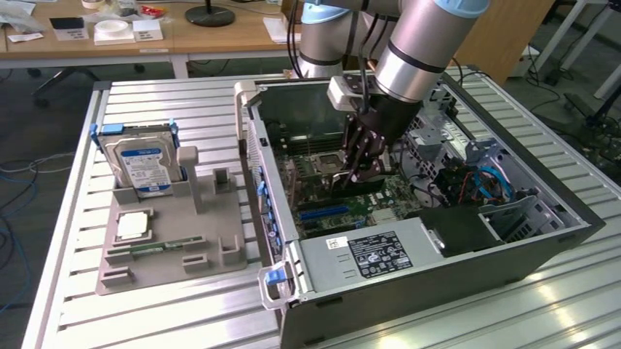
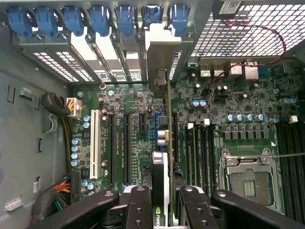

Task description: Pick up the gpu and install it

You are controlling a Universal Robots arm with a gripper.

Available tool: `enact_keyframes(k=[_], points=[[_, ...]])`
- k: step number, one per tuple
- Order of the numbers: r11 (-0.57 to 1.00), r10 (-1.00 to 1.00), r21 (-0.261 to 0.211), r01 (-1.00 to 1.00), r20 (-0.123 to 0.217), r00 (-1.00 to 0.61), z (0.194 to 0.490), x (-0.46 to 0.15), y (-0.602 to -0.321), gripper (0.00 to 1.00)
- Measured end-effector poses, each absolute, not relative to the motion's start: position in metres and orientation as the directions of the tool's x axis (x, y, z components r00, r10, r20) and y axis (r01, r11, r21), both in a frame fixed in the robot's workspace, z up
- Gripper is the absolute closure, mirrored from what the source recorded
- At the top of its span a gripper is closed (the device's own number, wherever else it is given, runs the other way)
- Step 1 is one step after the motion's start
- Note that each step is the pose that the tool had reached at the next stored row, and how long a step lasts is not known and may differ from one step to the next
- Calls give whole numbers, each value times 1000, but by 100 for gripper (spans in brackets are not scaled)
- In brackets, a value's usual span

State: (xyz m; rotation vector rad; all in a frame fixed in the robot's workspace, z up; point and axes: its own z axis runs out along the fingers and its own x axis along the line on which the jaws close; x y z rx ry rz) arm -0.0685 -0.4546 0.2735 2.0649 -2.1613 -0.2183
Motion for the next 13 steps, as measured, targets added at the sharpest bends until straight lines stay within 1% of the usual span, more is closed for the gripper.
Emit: enact_keyframes(k=[13], points=[[45,-999,204,-978,4,-45,273,-69,-455,73]])
